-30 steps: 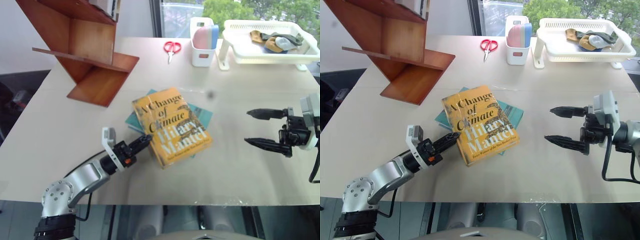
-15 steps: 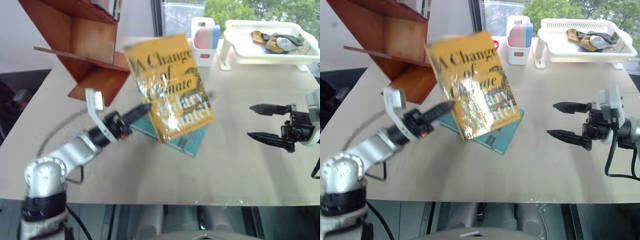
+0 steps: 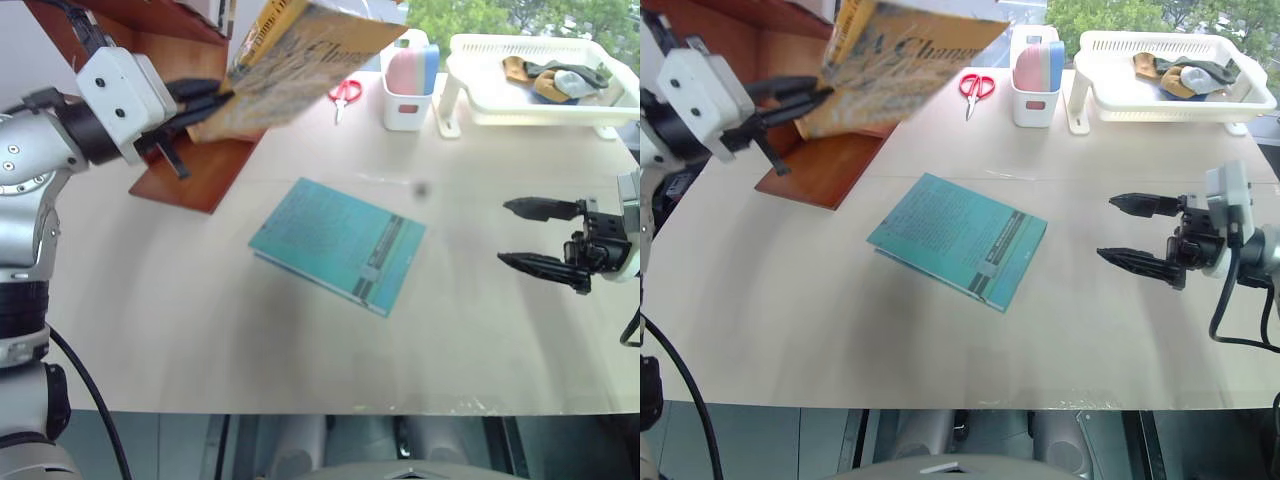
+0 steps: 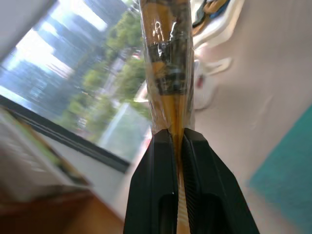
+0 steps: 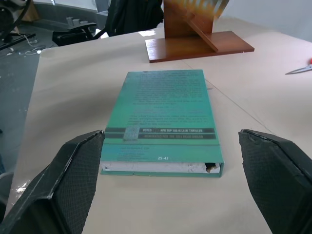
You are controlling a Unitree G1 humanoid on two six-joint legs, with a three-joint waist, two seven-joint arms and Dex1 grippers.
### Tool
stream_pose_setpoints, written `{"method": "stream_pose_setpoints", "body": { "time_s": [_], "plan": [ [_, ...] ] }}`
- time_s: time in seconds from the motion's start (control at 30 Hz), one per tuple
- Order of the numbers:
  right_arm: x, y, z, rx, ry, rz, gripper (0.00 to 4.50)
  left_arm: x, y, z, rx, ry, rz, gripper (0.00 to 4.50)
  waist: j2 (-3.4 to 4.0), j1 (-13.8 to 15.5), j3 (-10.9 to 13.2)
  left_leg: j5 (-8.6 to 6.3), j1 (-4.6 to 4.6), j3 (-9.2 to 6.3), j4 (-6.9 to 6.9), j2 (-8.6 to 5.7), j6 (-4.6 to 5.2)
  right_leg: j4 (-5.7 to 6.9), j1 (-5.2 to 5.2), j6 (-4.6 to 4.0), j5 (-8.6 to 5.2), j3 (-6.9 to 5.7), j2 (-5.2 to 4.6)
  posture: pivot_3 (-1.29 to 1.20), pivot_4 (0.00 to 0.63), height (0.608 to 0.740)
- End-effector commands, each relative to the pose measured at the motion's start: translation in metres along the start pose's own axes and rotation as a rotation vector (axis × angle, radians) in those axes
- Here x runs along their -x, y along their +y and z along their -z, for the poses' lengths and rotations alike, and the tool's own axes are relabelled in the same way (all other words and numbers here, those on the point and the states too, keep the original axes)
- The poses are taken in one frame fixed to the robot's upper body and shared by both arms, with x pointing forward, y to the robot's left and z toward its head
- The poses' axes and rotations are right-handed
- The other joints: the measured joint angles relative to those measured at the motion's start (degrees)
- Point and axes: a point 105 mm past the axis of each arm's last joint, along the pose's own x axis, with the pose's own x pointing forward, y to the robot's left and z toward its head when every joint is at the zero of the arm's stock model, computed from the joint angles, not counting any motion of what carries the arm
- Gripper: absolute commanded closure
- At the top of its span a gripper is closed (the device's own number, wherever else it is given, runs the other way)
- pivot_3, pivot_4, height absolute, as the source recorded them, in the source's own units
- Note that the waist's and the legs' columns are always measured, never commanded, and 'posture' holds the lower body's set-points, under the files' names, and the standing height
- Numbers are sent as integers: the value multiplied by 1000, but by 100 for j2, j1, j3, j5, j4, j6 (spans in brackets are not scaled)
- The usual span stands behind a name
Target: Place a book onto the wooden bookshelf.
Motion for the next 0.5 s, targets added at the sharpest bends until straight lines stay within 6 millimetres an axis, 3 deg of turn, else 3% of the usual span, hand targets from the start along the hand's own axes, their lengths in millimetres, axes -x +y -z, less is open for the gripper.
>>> {"method": "stream_pose_setpoints", "body": {
  "time_s": [0.03,0.17,0.5],
  "plan": [
    [3,-6,-12,61,-25,10,0,4,14,-19,-210,-38,-31,4493,0,-3,0,0,0,0,1,1,0,2,1,0,0,0,-2,0,150,740],
    [9,-15,-23,84,-53,24,0,14,17,-14,-266,3,-24,4493,0,-13,0,0,0,-3,2,2,0,7,-1,0,0,-3,0,0,150,740],
    [8,-15,-63,73,-253,-54,0,56,52,-1,-405,182,7,4493,3,-37,6,0,-2,3,5,10,1,22,-16,0,0,0,2,0,150,740]
  ]
}}
